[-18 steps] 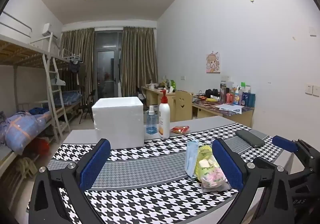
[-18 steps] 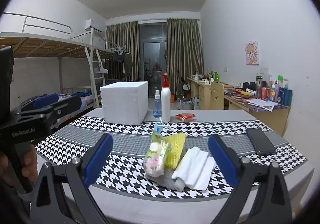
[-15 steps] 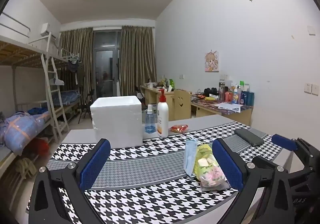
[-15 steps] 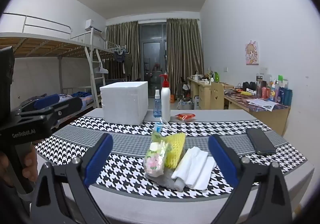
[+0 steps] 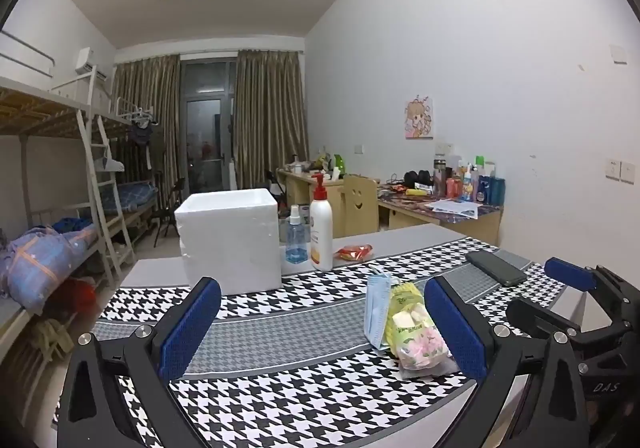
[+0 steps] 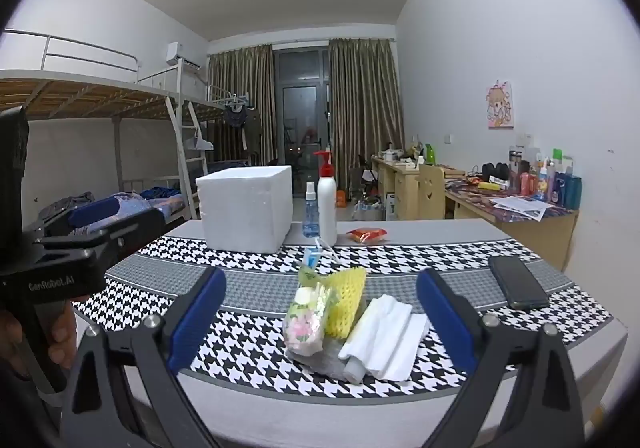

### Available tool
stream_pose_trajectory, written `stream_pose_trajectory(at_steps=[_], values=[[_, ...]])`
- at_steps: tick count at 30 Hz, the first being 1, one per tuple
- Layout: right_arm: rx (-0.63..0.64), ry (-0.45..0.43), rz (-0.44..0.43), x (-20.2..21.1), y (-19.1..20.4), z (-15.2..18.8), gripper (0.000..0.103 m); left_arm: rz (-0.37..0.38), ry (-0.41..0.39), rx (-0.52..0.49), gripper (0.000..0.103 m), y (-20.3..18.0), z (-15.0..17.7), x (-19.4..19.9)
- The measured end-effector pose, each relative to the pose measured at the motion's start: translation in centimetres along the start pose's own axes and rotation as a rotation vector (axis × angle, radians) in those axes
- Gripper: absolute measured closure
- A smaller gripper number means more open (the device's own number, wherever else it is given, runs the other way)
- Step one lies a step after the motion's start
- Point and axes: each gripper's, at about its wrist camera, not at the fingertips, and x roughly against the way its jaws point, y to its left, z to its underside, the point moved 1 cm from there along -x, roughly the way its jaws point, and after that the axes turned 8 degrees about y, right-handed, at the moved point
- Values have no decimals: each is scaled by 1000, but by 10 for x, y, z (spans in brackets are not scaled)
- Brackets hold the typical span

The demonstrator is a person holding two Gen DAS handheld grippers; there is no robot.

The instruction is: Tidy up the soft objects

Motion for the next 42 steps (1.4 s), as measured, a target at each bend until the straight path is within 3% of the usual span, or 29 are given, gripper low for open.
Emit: stream_pose_trajectory(at_steps=[28, 42], values=[[-10, 17, 14, -6, -5, 0, 5, 15, 33, 4, 1, 1, -1, -10], [-27, 57, 28, -18, -11, 4, 5, 32, 88, -2, 1, -5, 1, -32]])
